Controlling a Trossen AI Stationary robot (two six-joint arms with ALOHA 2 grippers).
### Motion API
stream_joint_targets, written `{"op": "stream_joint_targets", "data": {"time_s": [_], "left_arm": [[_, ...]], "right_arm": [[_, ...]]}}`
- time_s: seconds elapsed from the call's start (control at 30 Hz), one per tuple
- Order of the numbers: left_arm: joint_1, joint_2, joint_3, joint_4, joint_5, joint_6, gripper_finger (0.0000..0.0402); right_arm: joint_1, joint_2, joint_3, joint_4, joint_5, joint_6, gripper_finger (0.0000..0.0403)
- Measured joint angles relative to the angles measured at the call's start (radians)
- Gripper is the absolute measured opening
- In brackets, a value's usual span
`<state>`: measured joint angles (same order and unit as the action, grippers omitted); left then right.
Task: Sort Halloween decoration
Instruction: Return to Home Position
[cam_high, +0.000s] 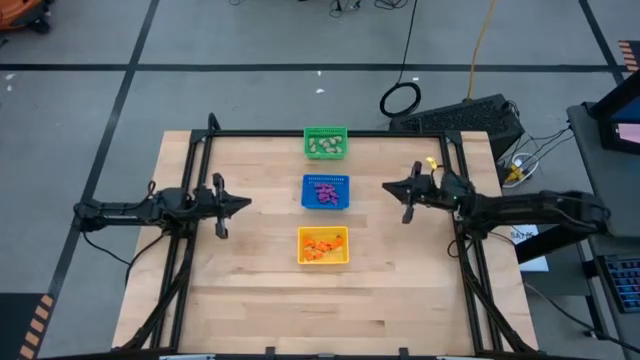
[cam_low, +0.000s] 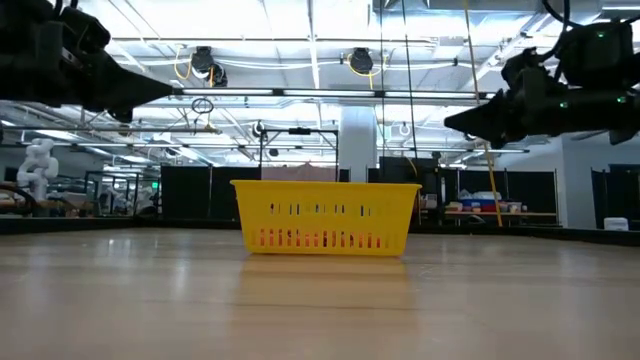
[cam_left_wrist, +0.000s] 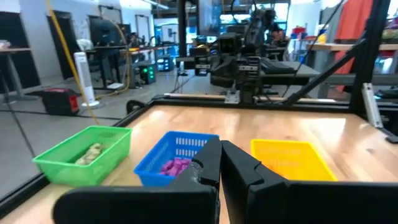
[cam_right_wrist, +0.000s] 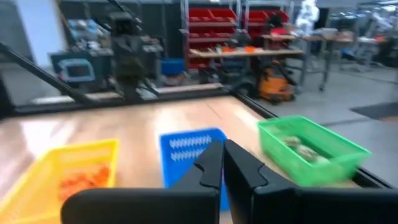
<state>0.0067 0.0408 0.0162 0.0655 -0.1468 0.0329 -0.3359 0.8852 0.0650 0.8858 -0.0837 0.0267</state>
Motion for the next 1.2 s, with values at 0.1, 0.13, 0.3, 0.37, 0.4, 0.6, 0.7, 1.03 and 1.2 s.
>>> {"op": "stream_joint_targets", "data": {"time_s": [0.1, 0.13, 0.3, 0.37, 0.4, 0.6, 0.7, 1.03, 1.2], "left_arm": [[0.000, -0.041, 0.000, -0.040, -0.012, -0.001, 0.0011], [0.000, -0.041, 0.002, -0.047, -0.012, -0.002, 0.0011], [0.000, -0.040, 0.029, -0.125, -0.035, -0.009, 0.0011], [0.000, -0.041, 0.044, -0.169, -0.075, -0.018, 0.0011], [0.000, -0.040, 0.049, -0.186, -0.096, -0.020, 0.0011], [0.000, -0.040, 0.049, -0.186, -0.174, -0.027, 0.0011], [0.000, -0.040, 0.047, -0.182, -0.184, -0.033, 0.0011], [0.000, -0.040, 0.047, -0.178, -0.251, -0.048, 0.0011], [0.000, -0.040, 0.046, -0.179, -0.238, -0.053, 0.0011]], "right_arm": [[-0.039, -0.106, -0.001, -0.137, 0.004, -0.027, 0.0000], [-0.051, -0.143, -0.001, -0.176, 0.004, -0.035, 0.0000], [-0.096, -0.304, -0.044, -0.260, 0.086, -0.064, 0.0000], [-0.098, -0.366, -0.044, -0.339, 0.167, -0.064, 0.0000], [-0.097, -0.388, -0.045, -0.375, 0.190, -0.065, 0.0000], [-0.058, -0.495, -0.046, -0.508, 0.305, -0.065, 0.0000], [-0.037, -0.536, -0.046, -0.558, 0.292, -0.060, 0.0000], [-0.029, -0.655, -0.048, -0.777, 0.218, 0.014, 0.0000], [-0.027, -0.741, -0.048, -0.838, 0.213, 0.016, 0.0000]]}}
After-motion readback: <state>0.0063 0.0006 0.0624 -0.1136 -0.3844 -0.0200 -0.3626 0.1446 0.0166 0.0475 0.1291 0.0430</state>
